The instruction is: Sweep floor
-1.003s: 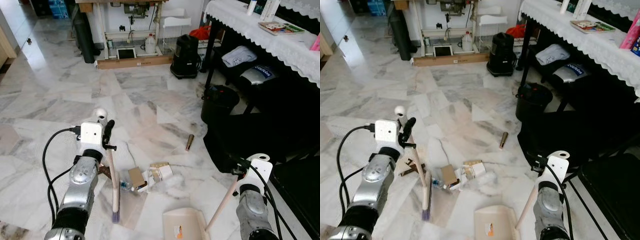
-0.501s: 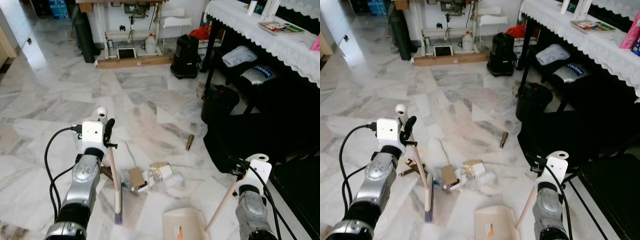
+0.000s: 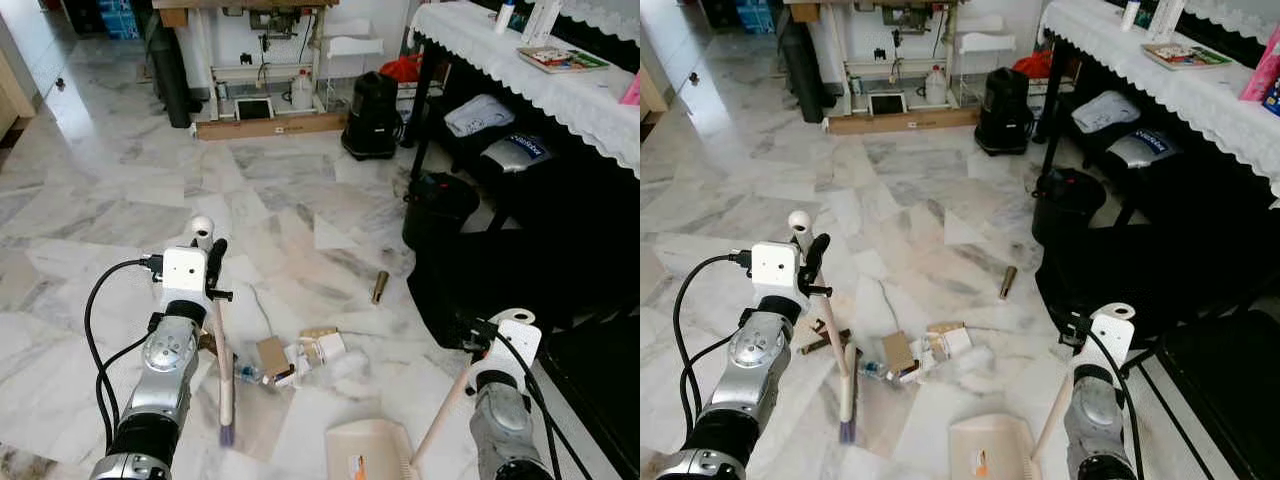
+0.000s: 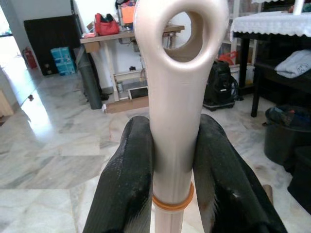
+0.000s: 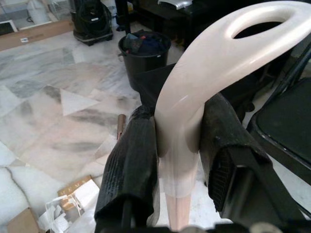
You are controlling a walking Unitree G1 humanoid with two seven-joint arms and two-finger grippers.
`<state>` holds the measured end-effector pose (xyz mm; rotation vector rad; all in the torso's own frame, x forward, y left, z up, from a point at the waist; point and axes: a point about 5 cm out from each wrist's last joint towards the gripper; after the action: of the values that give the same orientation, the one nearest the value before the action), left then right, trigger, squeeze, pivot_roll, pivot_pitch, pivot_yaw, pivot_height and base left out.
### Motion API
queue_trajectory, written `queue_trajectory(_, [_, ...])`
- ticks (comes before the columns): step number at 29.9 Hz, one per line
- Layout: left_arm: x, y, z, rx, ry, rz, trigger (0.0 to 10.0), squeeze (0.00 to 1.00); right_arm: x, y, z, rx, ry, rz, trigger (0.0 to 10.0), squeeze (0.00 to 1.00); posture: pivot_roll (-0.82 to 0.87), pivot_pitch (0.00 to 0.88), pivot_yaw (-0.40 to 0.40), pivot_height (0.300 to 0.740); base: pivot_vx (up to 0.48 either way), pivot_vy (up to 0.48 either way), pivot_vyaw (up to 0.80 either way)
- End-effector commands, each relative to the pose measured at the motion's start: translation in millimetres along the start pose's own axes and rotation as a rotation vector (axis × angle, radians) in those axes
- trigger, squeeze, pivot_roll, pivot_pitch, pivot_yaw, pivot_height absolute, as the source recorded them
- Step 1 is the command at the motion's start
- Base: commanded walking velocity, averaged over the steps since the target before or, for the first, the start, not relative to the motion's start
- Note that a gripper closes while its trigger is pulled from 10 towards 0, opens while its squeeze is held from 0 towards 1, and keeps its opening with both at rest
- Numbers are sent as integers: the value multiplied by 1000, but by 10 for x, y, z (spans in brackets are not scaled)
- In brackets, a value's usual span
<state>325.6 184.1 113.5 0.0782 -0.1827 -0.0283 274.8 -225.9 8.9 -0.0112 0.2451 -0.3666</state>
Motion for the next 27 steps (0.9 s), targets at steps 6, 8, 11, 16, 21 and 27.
queue_trajectory(6, [61,33,146,7,-73,11,10000,0,6,-34,-14,3,17,-14,10000,0,-38,0,-34,740,286,0,0])
queue_trajectory(8, [71,37,158,8,-78,13,10000,0,6,-16,-17,4,20,-10,10000,0,-36,0,-36,740,296,0,0])
queue_trajectory(11, [80,52,172,4,-81,19,10000,0,1,-4,-24,3,22,-6,10000,0,-36,0,-36,740,296,0,0])
queue_trajectory(16, [95,71,184,-16,-85,34,10000,0,3,-1,-23,0,23,-5,10000,0,-36,0,-36,740,298,0,0])
queue_trajectory(21, [108,70,211,-14,-96,34,10000,0,5,-1,-18,-2,21,-4,10000,0,-36,0,-36,740,298,0,0])
queue_trajectory(27, [169,100,356,-6,-151,35,10000,0,0,10,-25,-3,23,1,10000,0,-34,0,-37,740,299,0,0])
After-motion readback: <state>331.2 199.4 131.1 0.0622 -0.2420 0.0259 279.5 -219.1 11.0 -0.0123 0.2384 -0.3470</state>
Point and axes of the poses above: a point about 5 cm out from each wrist's last joint towards the gripper, its own x axis pointing out of the wrist towards the gripper, its own z axis along the axis of the wrist's last joint, y = z × x, and after that the axes turned 4 degrees about -x, right-handed
